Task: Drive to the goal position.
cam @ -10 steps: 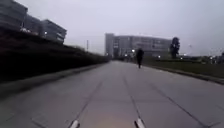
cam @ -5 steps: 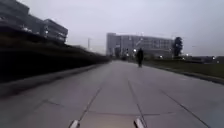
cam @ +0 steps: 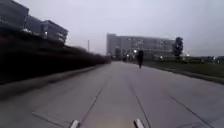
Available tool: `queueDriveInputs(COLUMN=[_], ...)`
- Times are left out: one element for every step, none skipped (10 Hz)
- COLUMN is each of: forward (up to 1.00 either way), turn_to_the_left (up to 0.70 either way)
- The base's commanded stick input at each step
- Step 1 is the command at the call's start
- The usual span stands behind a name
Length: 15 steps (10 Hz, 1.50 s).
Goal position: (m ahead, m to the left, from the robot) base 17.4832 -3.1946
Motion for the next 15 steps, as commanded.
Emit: queueDriveInputs(forward=[0.7,0.7,0.7,0.7,0.7,0.7,0.7,0.7,0.7,0.7,0.7,0.7,0.7,0.7,0.7], turn_to_the_left=[0.0,0.0,0.0,-0.05,-0.3,-0.35,-0.35,-0.35,-0.35,-0.35,-0.35,-0.35,-0.25,0.0,0.0])
